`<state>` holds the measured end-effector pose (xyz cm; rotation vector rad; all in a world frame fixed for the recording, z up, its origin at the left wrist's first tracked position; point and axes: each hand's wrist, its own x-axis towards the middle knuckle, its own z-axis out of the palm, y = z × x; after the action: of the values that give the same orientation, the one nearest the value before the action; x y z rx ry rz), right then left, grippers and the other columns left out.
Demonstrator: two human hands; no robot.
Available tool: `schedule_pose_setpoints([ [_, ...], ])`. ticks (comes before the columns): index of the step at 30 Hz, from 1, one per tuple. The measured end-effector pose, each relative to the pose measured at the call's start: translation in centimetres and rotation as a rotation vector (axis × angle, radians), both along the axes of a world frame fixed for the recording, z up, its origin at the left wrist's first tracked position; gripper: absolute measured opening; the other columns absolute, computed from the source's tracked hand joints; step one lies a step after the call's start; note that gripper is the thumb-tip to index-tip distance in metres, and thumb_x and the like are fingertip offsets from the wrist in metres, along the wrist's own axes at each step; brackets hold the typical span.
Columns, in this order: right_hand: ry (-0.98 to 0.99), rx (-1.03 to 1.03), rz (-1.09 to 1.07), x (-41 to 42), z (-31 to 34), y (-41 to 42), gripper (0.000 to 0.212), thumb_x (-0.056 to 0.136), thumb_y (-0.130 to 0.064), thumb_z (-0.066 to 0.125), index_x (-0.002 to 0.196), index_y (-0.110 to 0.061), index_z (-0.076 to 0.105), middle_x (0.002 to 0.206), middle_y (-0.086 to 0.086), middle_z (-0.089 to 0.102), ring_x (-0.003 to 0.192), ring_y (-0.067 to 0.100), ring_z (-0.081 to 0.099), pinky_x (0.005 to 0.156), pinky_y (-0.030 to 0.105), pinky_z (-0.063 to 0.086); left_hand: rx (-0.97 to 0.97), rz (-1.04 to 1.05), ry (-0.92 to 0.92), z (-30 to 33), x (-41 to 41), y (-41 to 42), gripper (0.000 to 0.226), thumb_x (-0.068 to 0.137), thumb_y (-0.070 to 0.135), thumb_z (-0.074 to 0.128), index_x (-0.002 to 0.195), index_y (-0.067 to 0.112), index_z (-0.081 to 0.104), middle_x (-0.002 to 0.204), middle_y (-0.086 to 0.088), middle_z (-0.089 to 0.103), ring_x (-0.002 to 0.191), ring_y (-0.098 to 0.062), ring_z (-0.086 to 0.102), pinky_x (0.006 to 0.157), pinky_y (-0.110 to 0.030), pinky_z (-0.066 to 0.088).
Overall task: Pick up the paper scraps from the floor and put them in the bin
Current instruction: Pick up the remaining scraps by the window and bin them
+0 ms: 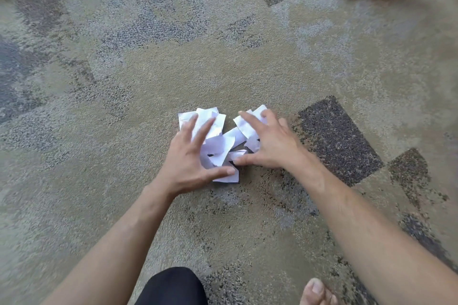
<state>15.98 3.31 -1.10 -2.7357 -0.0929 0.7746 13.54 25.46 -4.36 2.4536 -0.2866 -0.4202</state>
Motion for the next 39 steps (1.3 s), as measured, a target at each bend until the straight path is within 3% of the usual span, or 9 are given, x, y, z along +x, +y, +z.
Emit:
schedule_pose_setpoints([
  [4,-0.044,0.021,0.078,-0.5,-1.0,2.6,0.078,0.073,-0.046,0.075,0.138,-0.043,0.032,0.137,0.007,0.025,0.121,0.032,0.033,0.092,0.046,0.048,0.256,-0.067,-0.077,-1.8,-0.7,-1.4,0.106,0.056,0.089,0.051,0.149,0.051,0.017,0.163,-0.005,0.01,0.149,-0.027,0.009,0.116,-0.048,0.016],
  [9,-0.153,0.169,0.018,-1.2,-1.9,2.4,0.041,0.086,-0.003,0.056,0.121,-0.024,0.06,0.122,0.01,0.036,0.108,0.027,0.047,0.091,0.038,0.049,0.179,-0.027,-0.329,-3.1,-1.9,-1.6,0.045,0.083,0.046,0.067,0.123,0.031,0.053,0.139,-0.005,0.045,0.125,-0.027,0.035,0.096,-0.048,0.036],
  [13,-0.208,0.381,-0.154,-1.4,-2.3,1.8,0.035,0.076,0.011,0.057,0.096,-0.014,0.073,0.104,0.006,0.045,0.086,0.018,0.054,0.083,0.024,0.05,0.181,-0.018,-0.42,-3.0,-1.3,-2.1,0.046,0.073,0.005,0.076,0.108,0.021,0.052,0.117,-0.009,0.055,0.098,-0.029,0.048,0.074,-0.042,0.046],
  [16,-0.164,0.503,-0.359,-1.5,-1.9,0.8,0.03,0.075,0.008,0.062,0.086,-0.016,0.076,0.099,0.002,0.055,0.084,0.008,0.053,0.076,0.006,0.043,0.151,-0.012,-0.414,-2.3,-0.7,-2.5,0.04,0.077,-0.004,0.071,0.105,0.018,0.051,0.107,-0.012,0.058,0.087,-0.03,0.052,0.065,-0.042,0.048],
  [20,0.05,0.862,-0.689,-2.2,-1.4,-1.3,0.021,0.075,0.004,0.074,0.078,-0.017,0.073,0.091,0.002,0.072,0.084,0.023,0.073,0.083,0.042,0.059,0.068,0.086,-0.34,-0.6,0.0,-3.8,0.03,0.08,0.004,0.064,0.107,0.015,0.057,0.099,-0.013,0.063,0.087,-0.032,0.057,0.065,-0.034,0.04],
  [28,0.057,1.314,-0.991,-5.2,1.9,-6.7,0.015,0.087,0.0,0.066,0.079,-0.013,0.066,0.08,0.003,0.071,0.079,0.018,0.065,0.074,0.028,0.053,-0.532,0.54,0.008,5.3,0.5,-10.9,0.006,0.086,0.028,0.069,0.085,0.03,0.064,0.072,0.001,0.064,0.065,-0.006,0.055,0.065,-0.024,0.044],
  [32,-0.018,1.409,-1.072,-7.4,5.3,-10.8,0.015,0.09,0.001,0.061,0.082,-0.012,0.062,0.069,-0.006,0.073,0.061,0.003,0.066,0.058,0.018,0.053,-0.769,0.521,0.171,8.1,0.3,-15.8,0.012,0.086,0.015,0.073,0.095,0.009,0.067,0.071,-0.001,0.062,0.061,-0.015,0.057,0.059,-0.031,0.046],
  [36,-0.199,1.42,-1.134,-10.0,9.2,-15.6,0.012,0.09,-0.003,0.063,0.082,-0.011,0.061,0.075,-0.006,0.075,0.07,0.005,0.066,0.087,0.031,0.052,-0.893,0.454,0.303,12.2,-1.0,-22.4,0.008,0.09,0.012,0.069,0.082,0.016,0.068,0.064,0.003,0.066,0.06,-0.015,0.06,0.059,-0.029,0.046],
  [39,-0.373,1.429,-1.201,-12.1,12.5,-19.0,0.013,0.089,-0.002,0.065,0.083,-0.013,0.063,0.086,0.005,0.071,0.067,0.007,0.065,0.081,0.032,0.055,-0.986,0.404,0.37,15.2,-1.9,-27.2,0.007,0.09,0.01,0.068,0.085,0.015,0.066,0.058,0.006,0.065,0.049,-0.009,0.059,0.047,-0.022,0.045],
])
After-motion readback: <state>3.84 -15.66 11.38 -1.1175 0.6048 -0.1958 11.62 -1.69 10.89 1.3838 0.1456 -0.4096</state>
